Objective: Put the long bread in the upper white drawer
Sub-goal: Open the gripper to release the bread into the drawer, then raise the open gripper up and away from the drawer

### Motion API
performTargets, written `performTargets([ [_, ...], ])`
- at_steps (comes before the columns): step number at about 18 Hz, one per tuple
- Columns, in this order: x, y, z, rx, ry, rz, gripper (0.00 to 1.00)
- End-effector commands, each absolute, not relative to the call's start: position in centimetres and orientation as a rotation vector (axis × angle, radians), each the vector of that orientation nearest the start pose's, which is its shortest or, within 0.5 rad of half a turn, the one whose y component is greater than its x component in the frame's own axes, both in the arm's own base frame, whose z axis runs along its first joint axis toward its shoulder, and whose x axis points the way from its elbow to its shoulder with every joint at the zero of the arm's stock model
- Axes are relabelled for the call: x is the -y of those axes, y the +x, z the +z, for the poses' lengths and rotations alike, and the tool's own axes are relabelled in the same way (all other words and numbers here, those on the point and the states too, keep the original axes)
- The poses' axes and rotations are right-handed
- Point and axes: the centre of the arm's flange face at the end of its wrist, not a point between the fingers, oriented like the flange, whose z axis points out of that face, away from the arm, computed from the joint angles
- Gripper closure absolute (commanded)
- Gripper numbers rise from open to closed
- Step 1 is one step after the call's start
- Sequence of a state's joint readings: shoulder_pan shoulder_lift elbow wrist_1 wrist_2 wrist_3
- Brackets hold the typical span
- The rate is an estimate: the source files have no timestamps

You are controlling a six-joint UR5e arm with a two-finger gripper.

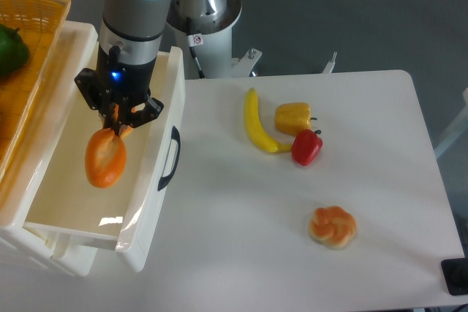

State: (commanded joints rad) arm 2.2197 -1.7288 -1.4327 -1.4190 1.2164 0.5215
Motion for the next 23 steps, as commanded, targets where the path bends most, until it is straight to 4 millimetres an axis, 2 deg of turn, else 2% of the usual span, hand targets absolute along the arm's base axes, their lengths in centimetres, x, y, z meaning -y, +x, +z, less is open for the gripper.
performTargets([
  [2,-55.7,-20.8,49.4,0.139,-2.821,-0.323,0.32],
  [4,-55.7,-20.8,49.4,0.138,-2.819,-0.322,0.20],
  [10,-55.5,-21.0,49.9,0.142,-2.813,-0.311,0.20],
  [13,-54.7,-23.3,50.7,0.191,-2.782,-0.250,0.20],
  [16,-53.2,-26.9,51.0,0.270,-2.759,-0.217,0.19],
  [17,-52.8,-27.7,51.1,0.280,-2.751,-0.203,0.04],
  [18,-52.7,-28.5,51.2,0.283,-2.737,-0.180,0.00],
  [21,-51.7,-31.1,51.0,0.291,-2.730,-0.082,0.00],
  [23,-51.7,-32.0,50.1,0.222,-2.752,-0.040,0.00],
])
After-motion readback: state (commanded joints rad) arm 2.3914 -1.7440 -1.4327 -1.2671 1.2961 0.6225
